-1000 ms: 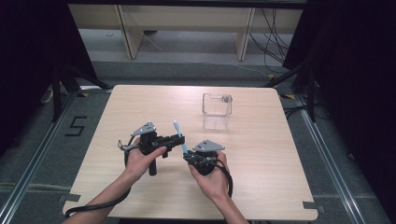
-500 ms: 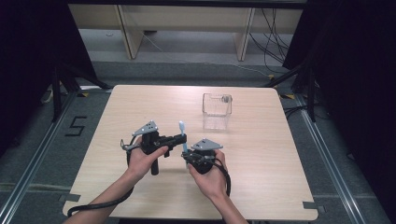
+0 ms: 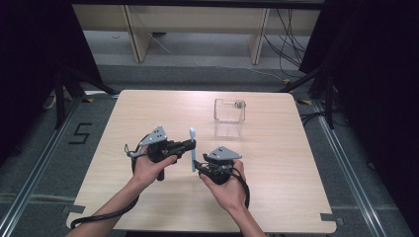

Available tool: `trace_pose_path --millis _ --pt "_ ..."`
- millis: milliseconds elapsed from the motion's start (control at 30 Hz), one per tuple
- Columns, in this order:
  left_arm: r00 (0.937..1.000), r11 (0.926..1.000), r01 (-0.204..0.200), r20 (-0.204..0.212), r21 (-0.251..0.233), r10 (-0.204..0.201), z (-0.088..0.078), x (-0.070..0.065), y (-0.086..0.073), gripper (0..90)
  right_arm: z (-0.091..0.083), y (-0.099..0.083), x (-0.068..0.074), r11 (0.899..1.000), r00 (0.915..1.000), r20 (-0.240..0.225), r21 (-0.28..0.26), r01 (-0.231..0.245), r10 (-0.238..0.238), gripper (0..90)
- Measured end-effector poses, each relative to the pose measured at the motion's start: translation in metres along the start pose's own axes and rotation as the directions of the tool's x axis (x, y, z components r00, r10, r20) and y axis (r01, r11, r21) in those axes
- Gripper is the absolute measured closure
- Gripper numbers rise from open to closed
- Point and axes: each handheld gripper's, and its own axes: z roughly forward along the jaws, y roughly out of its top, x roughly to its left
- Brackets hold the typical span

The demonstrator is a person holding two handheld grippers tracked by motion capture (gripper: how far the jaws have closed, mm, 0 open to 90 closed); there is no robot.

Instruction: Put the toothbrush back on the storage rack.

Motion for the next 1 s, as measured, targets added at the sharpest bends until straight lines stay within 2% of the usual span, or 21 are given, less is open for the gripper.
trace_pose_path --millis 33,67,200,233,333,367,533,600,633,667,700,733,833,900,933,1000 --pt "1.0 0.9999 -0.003 0.003 -0.011 0.003 0.0 0.0 0.0 85.8 -0.001 -0.001 0.0 1.0 0.9999 0.005 0.003 -0.012 0.012 55.8" --pt "0.9999 0.9999 -0.009 -0.006 -0.011 0.008 0.0 0.0 0.001 85.7 0.0 -0.001 -0.001 1.0 1.0 -0.004 -0.017 -0.003 0.003 55.0" --pt "0.9994 0.9991 -0.03 -0.02 -0.03 0.029 0.0 0.002 0.001 85.7 -0.001 -0.005 -0.006 0.999 0.9991 0.021 -0.035 0.038 -0.037 54.3" --pt "0.9992 0.9988 -0.034 -0.023 -0.035 0.033 0.0 0.001 0.001 85.7 0.0 -0.007 -0.006 0.999 0.9998 0.001 -0.038 0.021 -0.021 53.6" --pt "0.9985 0.9968 -0.05 -0.023 -0.062 0.049 0.003 0.0 0.001 85.7 0.0 -0.008 -0.007 0.998 0.9997 0.008 -0.051 0.024 -0.024 51.3" --pt "0.998 0.9962 -0.061 -0.02 -0.063 0.059 0.003 0.0 0.001 85.7 0.001 -0.008 -0.006 0.997 0.9997 0.018 -0.07 0.018 -0.016 51.0" --pt "0.9971 0.9949 -0.075 -0.013 -0.067 0.075 0.007 -0.002 0.002 85.7 0.002 -0.005 -0.008 0.99 0.9988 0.023 -0.135 0.047 -0.044 48.9" --pt "0.9964 0.9942 -0.084 -0.009 -0.066 0.084 0.009 -0.003 0.003 85.7 0.0 -0.002 -0.008 0.99 0.9985 0.029 -0.129 0.05 -0.046 49.0" --pt "0.9965 0.994 -0.084 -0.007 -0.07 0.084 0.01 -0.005 0.003 85.7 0.001 -0.001 -0.008 0.989 0.9986 0.03 -0.139 0.048 -0.044 49.4" --pt "0.9961 0.9936 -0.088 -0.007 -0.07 0.088 0.01 -0.005 0.003 85.7 0.002 0.0 -0.008 0.987 0.9981 0.026 -0.146 0.06 -0.056 50.1" --pt "0.996 0.9935 -0.09 -0.007 -0.07 0.09 0.01 -0.006 0.003 85.7 0.001 0.001 -0.008 0.985 0.9964 0.041 -0.151 0.079 -0.074 51.1" --pt "0.9956 0.9931 -0.093 -0.007 -0.071 0.093 0.011 -0.007 0.003 85.7 0.001 0.001 -0.006 0.987 0.9975 0.037 -0.146 0.065 -0.06 52.4" --pt "0.9956 0.9931 -0.094 -0.005 -0.071 0.094 0.01 -0.008 0.003 85.6 0.003 0.003 -0.004 0.984 0.9961 0.05 -0.161 0.08 -0.073 57.2" --pt "0.9956 0.9931 -0.094 -0.005 -0.07 0.093 0.011 -0.007 0.003 85.6 0.005 0.004 -0.004 0.982 0.9954 0.039 -0.167 0.092 -0.087 60.0" --pt "0.9958 0.9934 -0.092 -0.004 -0.069 0.092 0.011 -0.007 0.003 85.6 0.006 0.005 -0.002 0.983 0.9961 0.038 -0.166 0.085 -0.079 60.9" --pt "0.996 0.9937 -0.089 -0.002 -0.068 0.089 0.011 -0.006 0.003 85.6 0.005 0.006 -0.002 0.983 0.9949 0.055 -0.16 0.092 -0.084 62.8"
